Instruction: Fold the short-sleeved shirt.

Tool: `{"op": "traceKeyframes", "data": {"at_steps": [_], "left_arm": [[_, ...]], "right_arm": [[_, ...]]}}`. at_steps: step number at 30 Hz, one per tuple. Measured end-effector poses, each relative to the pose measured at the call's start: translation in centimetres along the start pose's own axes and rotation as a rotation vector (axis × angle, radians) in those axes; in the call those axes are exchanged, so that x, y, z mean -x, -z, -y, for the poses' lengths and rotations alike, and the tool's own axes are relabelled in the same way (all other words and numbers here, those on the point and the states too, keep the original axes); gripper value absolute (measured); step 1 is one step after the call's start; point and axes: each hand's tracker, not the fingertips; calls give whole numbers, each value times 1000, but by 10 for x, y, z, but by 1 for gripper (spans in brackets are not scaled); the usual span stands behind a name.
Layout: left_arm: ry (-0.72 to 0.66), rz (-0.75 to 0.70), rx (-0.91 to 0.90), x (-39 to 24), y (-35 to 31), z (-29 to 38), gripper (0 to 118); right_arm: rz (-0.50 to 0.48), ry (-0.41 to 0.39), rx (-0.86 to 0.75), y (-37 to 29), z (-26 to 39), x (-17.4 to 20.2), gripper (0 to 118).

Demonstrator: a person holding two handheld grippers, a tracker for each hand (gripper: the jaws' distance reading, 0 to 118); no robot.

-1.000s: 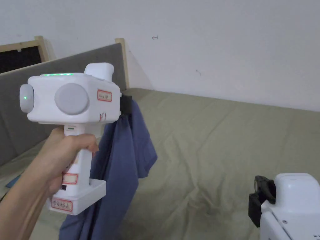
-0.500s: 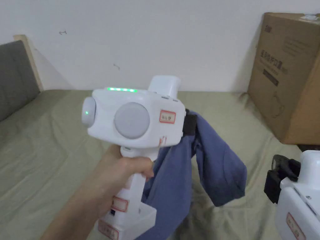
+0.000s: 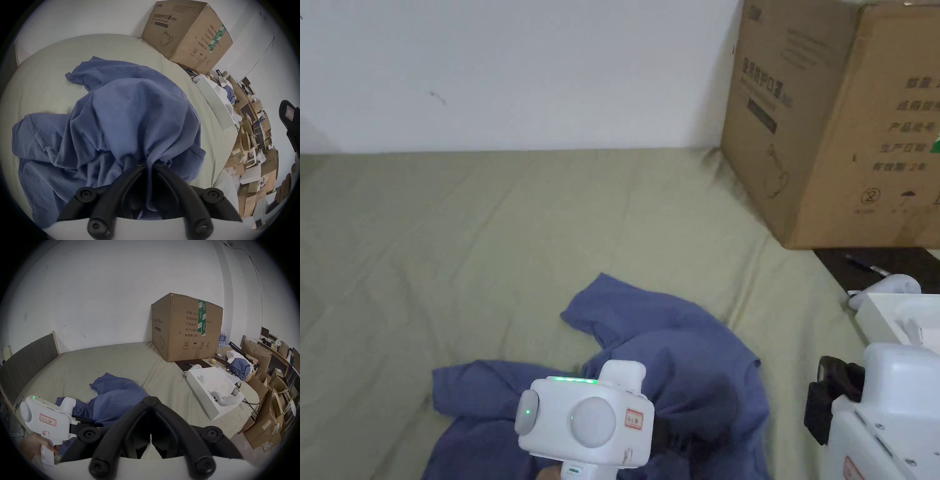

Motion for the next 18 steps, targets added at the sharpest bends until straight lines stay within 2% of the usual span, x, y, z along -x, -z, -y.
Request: {"op": "traceKeyframes", "data": {"at_steps": [1, 4, 5, 6, 7, 8, 13, 15, 16, 18], "left_arm": [[2, -2, 0, 1, -1, -2, 17], [21, -36, -22, 2, -14, -3, 36], [19, -40, -37, 4, -21, -4, 65], [13, -34, -68, 7, -29, -5, 86], [3, -30, -105, 10, -38, -5, 100], [-18, -36, -154, 10, -53, -3, 105], [0, -68, -299, 39, -127, 3, 105], [19, -179, -281, 54, -152, 9, 101], [35, -239, -281, 62, -160, 13, 93], [47, -375, -280, 83, -178, 26, 52]], "right_arm": [[-6, -4, 0, 0, -1, 3, 0], [-29, -33, -8, 0, -3, 14, 0], [-36, -41, -9, -2, -3, 17, 0], [-45, -49, -9, -2, -3, 20, 0], [-55, -56, -9, -3, -3, 23, 0], [-66, -62, -11, -4, -3, 26, 0], [-121, -83, -25, -15, -6, 43, 0], [-139, -97, -37, -19, -6, 50, 0], [-146, -101, -38, -20, -6, 53, 0], [-161, -102, -37, -20, -5, 60, 0]]}}
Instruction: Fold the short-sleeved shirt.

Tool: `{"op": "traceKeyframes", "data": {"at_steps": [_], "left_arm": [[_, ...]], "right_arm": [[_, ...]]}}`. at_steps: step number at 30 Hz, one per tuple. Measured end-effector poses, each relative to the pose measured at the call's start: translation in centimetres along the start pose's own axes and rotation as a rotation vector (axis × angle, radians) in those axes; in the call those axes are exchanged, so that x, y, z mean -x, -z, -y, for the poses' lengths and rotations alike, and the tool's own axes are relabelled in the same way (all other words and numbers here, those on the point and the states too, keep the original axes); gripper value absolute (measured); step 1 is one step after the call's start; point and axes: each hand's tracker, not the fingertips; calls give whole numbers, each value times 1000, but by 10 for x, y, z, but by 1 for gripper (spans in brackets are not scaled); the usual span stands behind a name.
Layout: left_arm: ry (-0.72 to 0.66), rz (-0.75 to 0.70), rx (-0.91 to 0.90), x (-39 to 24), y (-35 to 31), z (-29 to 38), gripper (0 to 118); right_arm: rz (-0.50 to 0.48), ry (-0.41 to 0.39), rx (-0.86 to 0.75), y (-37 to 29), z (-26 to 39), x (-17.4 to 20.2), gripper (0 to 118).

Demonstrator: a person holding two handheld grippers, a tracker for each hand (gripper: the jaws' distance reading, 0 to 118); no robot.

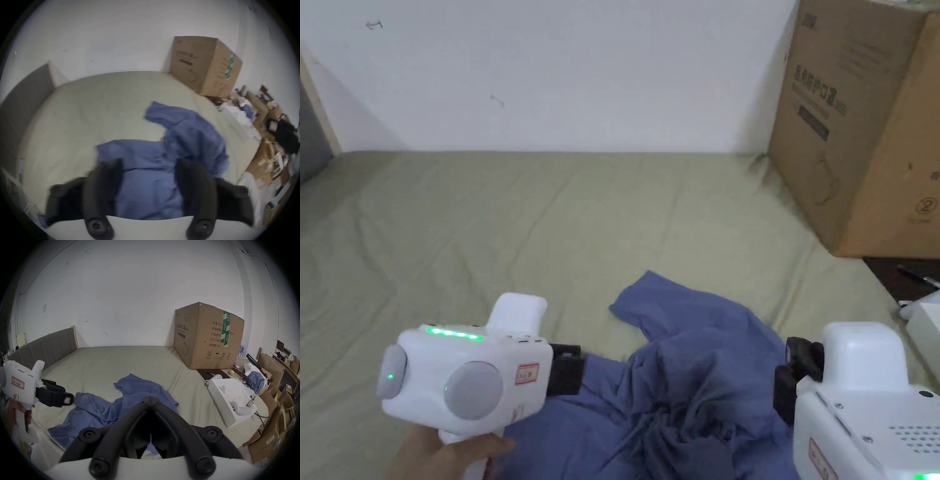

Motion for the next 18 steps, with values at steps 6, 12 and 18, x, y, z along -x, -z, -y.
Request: {"op": "traceKeyframes", "data": {"at_steps": [6, 12, 18], "left_arm": [[-193, -30, 121, 77, 13, 42, 0], [-293, -54, 179, 105, 45, 48, 0], [-322, -68, 240, 122, 113, 6, 77]], "right_arm": [[-56, 8, 25, 11, 3, 16, 0], [-91, 24, 85, 40, 5, 25, 0], [-93, 6, 147, 68, 11, 30, 0]]}}
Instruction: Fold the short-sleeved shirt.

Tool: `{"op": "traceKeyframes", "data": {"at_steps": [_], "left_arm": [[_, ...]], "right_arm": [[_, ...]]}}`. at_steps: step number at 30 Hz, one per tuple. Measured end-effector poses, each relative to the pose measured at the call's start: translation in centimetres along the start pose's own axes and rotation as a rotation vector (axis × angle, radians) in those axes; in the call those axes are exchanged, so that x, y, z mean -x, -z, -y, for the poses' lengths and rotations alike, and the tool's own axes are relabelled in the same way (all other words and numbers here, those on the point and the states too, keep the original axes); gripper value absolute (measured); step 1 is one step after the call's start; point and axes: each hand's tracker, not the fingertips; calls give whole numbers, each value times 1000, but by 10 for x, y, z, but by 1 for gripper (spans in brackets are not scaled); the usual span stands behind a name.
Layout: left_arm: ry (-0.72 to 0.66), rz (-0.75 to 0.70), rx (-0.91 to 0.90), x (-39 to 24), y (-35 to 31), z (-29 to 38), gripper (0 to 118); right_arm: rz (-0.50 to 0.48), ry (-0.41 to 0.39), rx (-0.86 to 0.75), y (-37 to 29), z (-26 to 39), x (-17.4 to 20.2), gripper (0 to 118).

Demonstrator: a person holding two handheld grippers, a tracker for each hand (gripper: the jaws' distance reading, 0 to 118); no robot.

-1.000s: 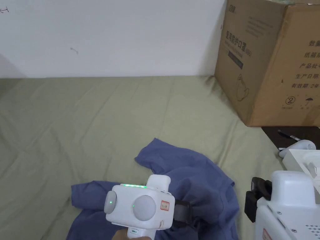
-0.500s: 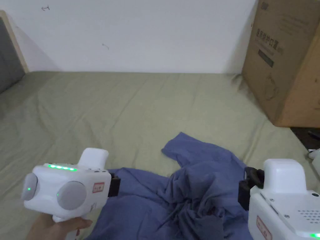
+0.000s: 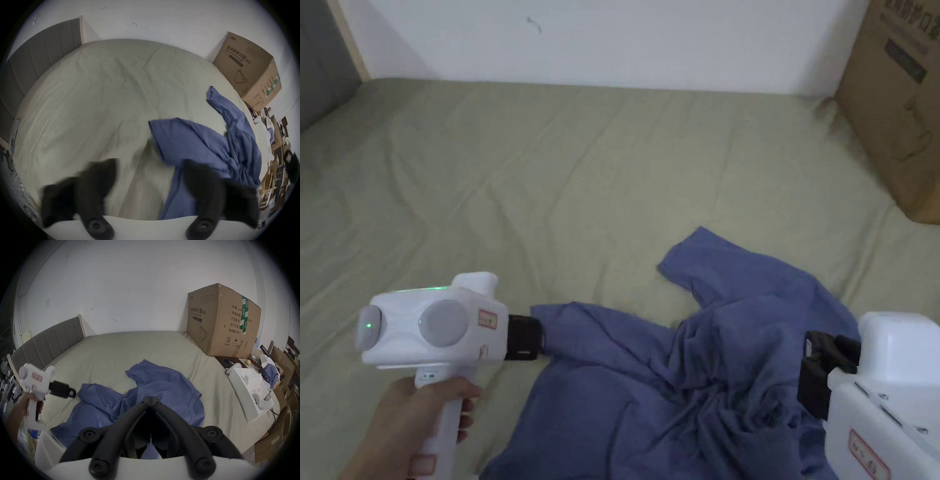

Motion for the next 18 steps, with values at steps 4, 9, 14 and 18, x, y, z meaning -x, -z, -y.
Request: {"op": "traceKeyframes", "data": {"at_steps": [4, 9, 14, 18], "left_arm": [[28, -31, 3, -7, 39, -31, 108], [92, -73, 60, -21, 77, -46, 107], [239, -151, 32, -41, 79, -30, 61], [312, -210, 26, -67, 68, -25, 0]], "right_arm": [[1, -15, 47, 20, 1, -2, 0], [16, 1, 84, 39, 5, -9, 0], [34, 7, 104, 47, 8, -15, 0], [39, 37, 125, 50, 13, -22, 0]]}}
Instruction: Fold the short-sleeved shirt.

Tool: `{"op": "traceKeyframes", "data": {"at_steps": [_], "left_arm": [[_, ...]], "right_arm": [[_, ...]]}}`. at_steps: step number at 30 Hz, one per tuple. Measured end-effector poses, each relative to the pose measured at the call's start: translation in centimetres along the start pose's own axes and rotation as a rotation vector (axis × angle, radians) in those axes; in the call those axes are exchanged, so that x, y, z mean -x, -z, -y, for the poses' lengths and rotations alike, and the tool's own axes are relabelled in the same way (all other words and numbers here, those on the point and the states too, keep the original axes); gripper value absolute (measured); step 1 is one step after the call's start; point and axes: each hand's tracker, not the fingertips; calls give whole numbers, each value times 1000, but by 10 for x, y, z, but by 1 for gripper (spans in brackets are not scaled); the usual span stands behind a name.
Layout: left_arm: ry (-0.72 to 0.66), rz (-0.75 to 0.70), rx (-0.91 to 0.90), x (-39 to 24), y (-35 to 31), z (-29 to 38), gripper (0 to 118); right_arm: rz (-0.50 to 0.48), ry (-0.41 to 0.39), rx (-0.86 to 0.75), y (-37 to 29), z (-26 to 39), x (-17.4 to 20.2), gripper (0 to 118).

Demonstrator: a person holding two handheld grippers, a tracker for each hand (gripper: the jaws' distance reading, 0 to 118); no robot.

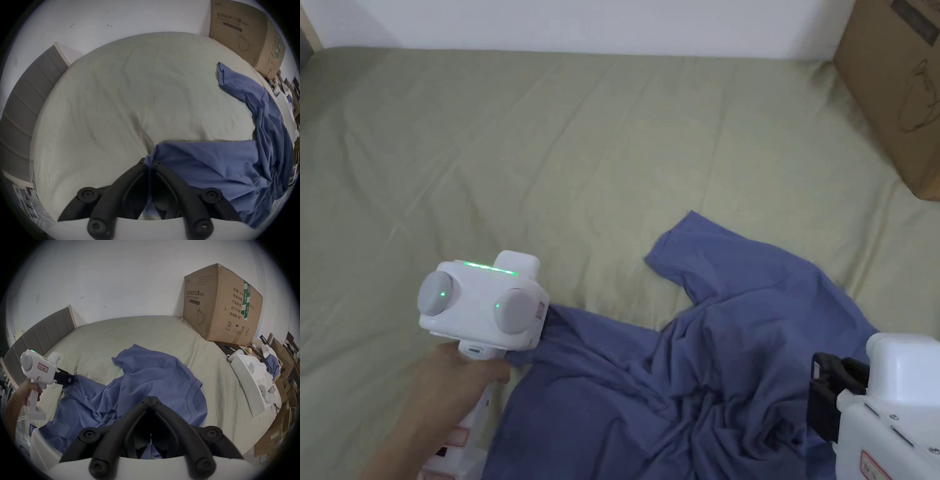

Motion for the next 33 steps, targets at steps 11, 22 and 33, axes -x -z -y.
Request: {"op": "traceKeyframes", "data": {"at_steps": [11, 22, 33], "left_arm": [[-89, 150, -106, 23, -58, -5, 0], [-93, 181, -142, 15, -80, 9, 0], [-107, 176, -82, 27, -60, 11, 0]], "right_arm": [[-115, 35, -3, 28, -61, -58, 0], [-84, -40, 348, 208, -121, -105, 109], [-45, -200, 391, 242, -114, -74, 1]]}}
